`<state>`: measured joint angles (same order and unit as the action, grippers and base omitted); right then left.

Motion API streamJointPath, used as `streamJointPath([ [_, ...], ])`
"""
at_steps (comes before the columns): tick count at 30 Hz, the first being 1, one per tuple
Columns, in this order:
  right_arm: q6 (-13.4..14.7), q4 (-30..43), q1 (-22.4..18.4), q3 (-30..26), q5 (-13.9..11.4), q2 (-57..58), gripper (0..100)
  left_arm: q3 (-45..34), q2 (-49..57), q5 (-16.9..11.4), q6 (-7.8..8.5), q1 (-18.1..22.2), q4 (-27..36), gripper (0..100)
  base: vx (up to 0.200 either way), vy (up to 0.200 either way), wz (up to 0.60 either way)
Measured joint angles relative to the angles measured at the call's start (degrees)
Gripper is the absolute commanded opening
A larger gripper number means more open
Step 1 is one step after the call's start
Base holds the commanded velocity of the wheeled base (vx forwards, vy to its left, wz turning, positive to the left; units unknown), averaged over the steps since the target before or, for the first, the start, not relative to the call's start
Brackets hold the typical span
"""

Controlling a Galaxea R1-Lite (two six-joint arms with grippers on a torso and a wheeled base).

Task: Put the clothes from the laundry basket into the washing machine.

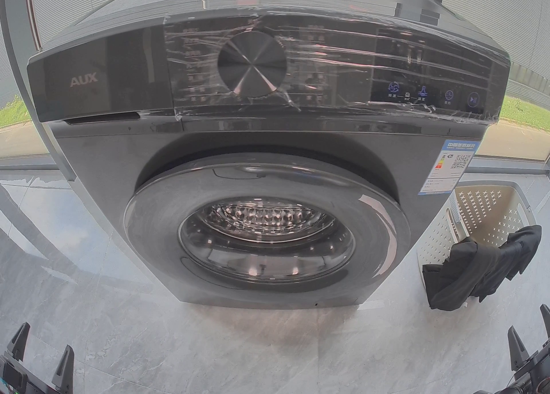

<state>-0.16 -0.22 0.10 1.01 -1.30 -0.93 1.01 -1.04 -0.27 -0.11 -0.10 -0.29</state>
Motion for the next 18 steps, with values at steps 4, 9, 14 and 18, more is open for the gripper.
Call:
streamJointPath([
  [4,0.0,-0.02,-0.02,0.0,0.0,0.0,100,0.0,0.0,0.02,0.06,0.0,0.02,100,0.0,0.0,0.0],
  [9,0.0,0.0,0.04,0.0,-0.02,0.0,100,0.0,0.0,0.02,0.04,0.02,0.05,100,0.0,0.0,0.0],
  [14,0.0,-0.02,0.09,-0.02,-0.06,0.0,100,0.0,0.0,0.02,0.09,0.0,0.05,100,0.0,0.0,0.0],
  [18,0.0,0.0,0.04,0.0,-0.06,0.0,100,0.0,0.0,0.06,0.11,0.0,0.05,100,0.0,0.0,0.0],
])
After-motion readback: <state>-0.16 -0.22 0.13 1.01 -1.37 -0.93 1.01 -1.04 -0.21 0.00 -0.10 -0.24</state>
